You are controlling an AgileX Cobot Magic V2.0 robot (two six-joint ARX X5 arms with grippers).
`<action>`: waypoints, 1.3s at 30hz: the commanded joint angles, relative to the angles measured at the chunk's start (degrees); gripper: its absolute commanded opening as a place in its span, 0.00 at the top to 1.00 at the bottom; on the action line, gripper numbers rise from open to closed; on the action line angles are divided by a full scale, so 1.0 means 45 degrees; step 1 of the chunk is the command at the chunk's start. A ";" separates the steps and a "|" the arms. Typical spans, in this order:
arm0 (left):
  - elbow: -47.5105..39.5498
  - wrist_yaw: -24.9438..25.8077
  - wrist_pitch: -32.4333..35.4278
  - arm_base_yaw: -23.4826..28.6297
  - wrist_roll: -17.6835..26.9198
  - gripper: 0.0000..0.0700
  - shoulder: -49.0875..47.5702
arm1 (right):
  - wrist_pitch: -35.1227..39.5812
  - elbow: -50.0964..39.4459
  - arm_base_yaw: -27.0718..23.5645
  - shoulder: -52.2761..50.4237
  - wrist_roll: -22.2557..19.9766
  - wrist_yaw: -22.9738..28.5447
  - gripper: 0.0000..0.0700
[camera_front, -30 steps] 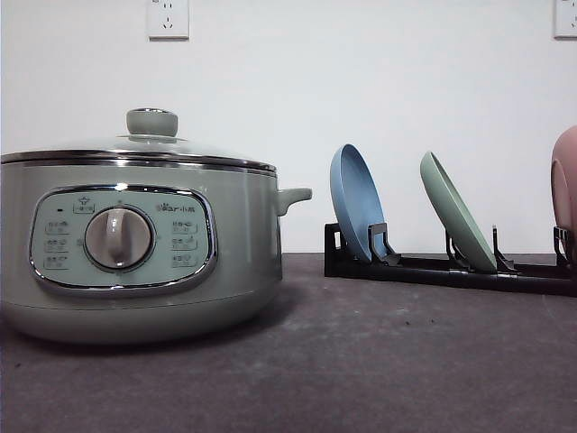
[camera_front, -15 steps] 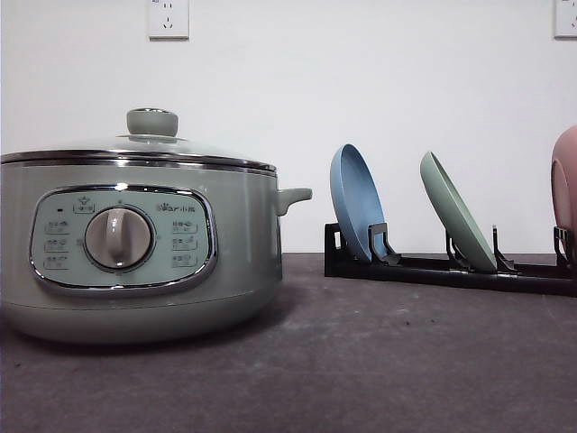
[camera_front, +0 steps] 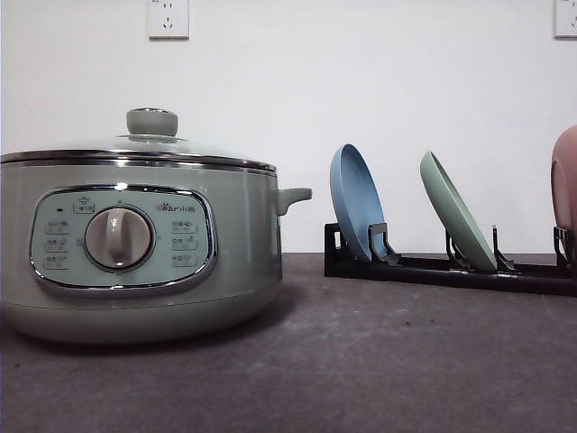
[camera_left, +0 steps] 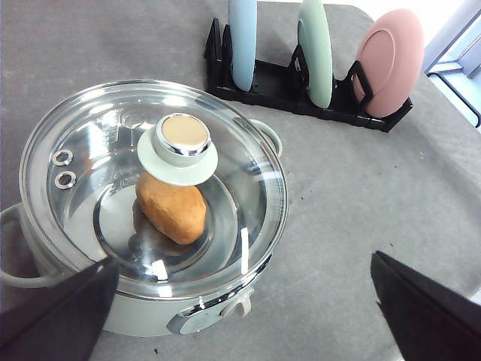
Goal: Transfer potato from steamer to green plate
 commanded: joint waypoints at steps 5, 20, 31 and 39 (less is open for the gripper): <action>0.0253 0.0068 0.0116 -0.0024 0.0107 0.02 0.0068 | 0.0346 0.2310 0.0137 0.2791 0.0246 0.0022 0.23; 0.0253 0.0068 0.0097 -0.0024 0.0107 0.03 0.0066 | 0.2938 0.4592 0.0209 0.7974 0.1153 0.0604 0.23; 0.0253 0.0068 0.0073 -0.0024 0.0107 0.03 0.0068 | 0.4093 0.4592 0.0674 0.9865 0.1139 0.1886 0.24; 0.0253 0.0068 0.0068 -0.0024 0.0102 0.03 0.0068 | 0.4387 0.4592 0.0983 1.0729 0.1138 0.2319 0.43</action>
